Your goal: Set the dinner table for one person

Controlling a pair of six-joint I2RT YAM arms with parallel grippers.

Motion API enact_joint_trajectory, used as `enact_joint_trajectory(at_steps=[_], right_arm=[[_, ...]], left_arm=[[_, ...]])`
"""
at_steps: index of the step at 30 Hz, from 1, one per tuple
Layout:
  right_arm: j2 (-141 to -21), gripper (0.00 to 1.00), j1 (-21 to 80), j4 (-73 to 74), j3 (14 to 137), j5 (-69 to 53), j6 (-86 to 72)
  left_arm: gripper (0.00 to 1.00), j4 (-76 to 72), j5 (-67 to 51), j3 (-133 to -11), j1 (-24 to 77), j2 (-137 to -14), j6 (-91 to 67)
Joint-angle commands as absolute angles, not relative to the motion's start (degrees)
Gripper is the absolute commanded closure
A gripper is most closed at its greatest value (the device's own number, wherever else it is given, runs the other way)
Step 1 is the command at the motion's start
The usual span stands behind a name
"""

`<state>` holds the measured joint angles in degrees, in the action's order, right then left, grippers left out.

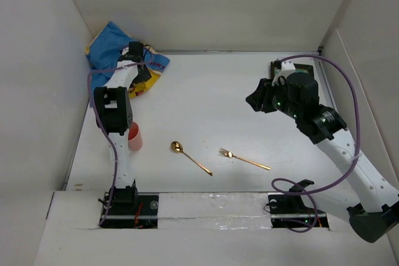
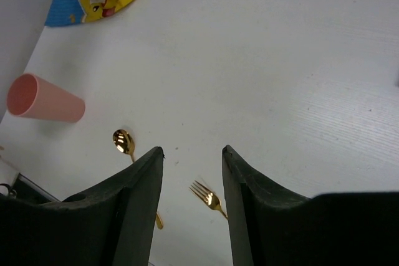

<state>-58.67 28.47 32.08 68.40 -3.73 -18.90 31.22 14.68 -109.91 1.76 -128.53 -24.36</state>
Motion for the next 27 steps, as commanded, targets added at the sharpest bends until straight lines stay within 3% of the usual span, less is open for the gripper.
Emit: enact_joint_trajectory(at_steps=[1,4,8,20,26,27], right_arm=[[-59.32,0.51,28.04,28.83,68.73,-5.71,-18.81],[-59.77,0.51,28.04,28.92,68.82,-6.59,-18.98],[-60.20,0.53,28.04,28.13,68.56,-6.86,-19.77],[-61.78,0.54,28.04,26.02,65.57,5.09,-25.66],[-64.51,0.38,25.93,24.96,63.46,12.56,-29.44],[-66.08,0.36,24.97,24.26,62.76,13.26,-30.05]], left_arm=[[0.44,31.47,13.10,-112.23,1.49,-130.60,-24.43],[0.51,31.99,12.04,-115.65,2.28,-134.20,-23.64],[1.00,32.43,7.05,-118.47,4.82,-137.54,-23.47],[1.00,24.78,5.17,-109.87,28.37,-129.99,-7.66],[1.00,25.30,4.91,-104.59,36.47,-126.39,-2.99],[0.89,25.83,5.97,-104.24,37.00,-125.43,-3.25]])
